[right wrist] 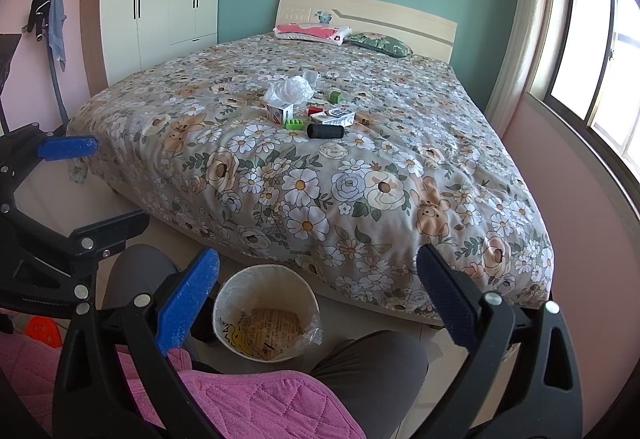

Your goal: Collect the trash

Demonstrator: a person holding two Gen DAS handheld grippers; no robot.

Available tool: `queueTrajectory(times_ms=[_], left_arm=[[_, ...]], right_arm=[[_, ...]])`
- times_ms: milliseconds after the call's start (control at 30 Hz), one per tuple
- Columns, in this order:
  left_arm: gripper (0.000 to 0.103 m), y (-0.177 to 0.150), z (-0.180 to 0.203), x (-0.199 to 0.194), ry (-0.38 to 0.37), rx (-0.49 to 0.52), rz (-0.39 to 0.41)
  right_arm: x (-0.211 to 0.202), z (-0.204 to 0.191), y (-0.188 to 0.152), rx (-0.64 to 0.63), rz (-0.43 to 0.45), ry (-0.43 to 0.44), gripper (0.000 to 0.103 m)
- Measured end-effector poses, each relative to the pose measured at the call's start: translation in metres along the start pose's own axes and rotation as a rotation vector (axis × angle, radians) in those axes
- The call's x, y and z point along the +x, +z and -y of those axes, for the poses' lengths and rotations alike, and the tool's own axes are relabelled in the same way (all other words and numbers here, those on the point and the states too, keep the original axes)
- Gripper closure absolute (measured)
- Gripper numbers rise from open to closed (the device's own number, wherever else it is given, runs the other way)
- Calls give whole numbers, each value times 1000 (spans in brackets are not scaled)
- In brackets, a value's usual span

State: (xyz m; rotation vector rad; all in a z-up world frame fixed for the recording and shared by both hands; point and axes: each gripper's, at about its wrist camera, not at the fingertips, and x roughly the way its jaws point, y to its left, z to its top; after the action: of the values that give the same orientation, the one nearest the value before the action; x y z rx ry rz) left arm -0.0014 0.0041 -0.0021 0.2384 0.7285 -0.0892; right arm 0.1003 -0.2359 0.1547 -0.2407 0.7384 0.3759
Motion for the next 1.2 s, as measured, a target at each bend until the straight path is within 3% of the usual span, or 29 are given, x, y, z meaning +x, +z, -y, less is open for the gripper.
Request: queueTrajectory(times_ms=[600,800,1000,1200], left_arm=[[4,0,1,0,-7,-5,-10],[4,1,-8,12,-27,-33,-48],[4,18,-29,30,-10,-93,-45],[4,47,-52,68,-28,-167,-69]], right_arm=[[0,-1,2,-6,3,-1,6],[5,5,9,-5,-5,-4,6],[22,26,36,48,13,8,7],[49,39,69,22,31,23,7]])
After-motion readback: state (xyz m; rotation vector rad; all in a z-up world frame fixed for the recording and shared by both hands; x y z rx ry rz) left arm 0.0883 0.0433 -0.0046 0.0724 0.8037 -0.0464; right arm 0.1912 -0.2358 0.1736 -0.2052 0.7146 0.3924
